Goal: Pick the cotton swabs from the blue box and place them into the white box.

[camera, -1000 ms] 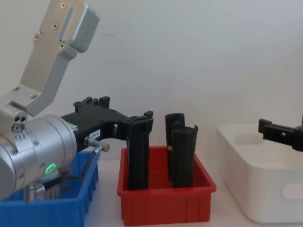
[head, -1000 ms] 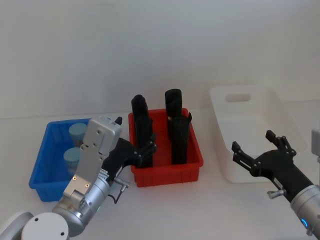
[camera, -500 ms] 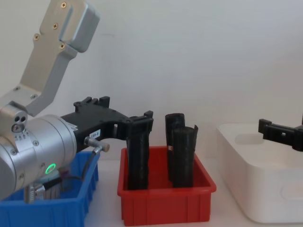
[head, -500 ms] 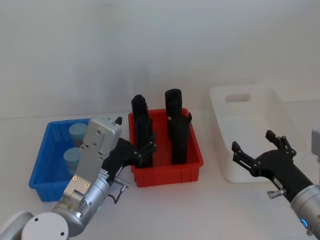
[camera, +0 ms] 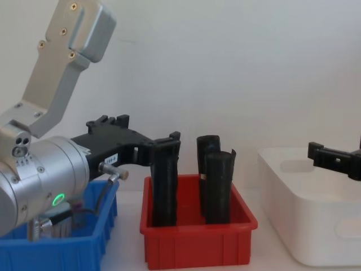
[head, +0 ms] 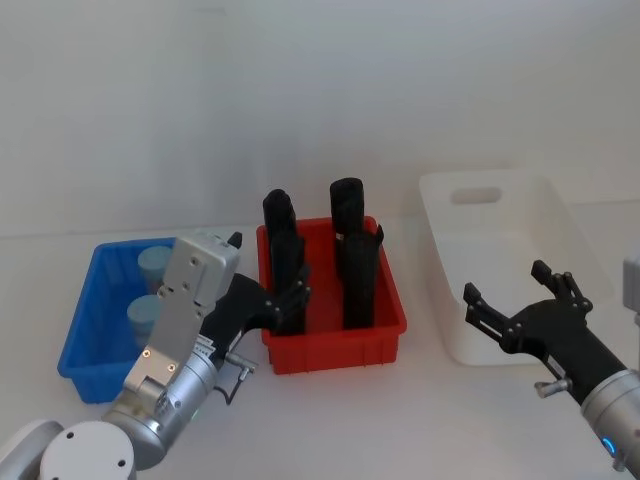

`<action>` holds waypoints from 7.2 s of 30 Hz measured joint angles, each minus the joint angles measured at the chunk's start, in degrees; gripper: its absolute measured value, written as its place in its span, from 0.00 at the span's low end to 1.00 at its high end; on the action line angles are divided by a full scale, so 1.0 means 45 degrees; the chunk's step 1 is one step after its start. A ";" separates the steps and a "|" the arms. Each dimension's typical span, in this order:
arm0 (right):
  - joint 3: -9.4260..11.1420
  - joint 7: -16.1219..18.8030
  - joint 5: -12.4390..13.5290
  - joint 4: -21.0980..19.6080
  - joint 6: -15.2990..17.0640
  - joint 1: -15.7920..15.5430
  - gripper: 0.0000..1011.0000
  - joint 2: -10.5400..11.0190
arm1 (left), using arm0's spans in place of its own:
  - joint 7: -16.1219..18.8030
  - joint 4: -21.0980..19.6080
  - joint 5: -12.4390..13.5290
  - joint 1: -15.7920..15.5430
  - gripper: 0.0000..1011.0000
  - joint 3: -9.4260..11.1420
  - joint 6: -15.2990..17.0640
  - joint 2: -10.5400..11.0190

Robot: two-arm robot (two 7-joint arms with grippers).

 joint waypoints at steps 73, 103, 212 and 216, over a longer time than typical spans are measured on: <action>0.0001 0.0000 0.0000 0.0000 0.0000 0.0000 0.99 0.0000 | -0.0334 0.5393 -0.2151 -0.2454 0.99 -0.2042 0.3378 -0.0189; 0.0001 0.0000 0.0000 0.0000 0.0000 0.0000 0.99 0.0000 | -0.0977 0.5626 -0.2276 -0.2530 0.66 -0.2104 0.3478 -0.0303; -0.0603 0.4949 -0.1690 0.0455 0.0197 0.1502 0.99 -0.0241 | -1.0453 0.0434 -0.0934 -0.3572 0.66 -0.1528 0.4447 0.0334; -0.0697 0.5486 -0.2039 0.0618 0.0123 0.1863 0.99 -0.0355 | -1.0462 0.0433 -0.0934 -0.3574 0.66 -0.1524 0.4447 0.0331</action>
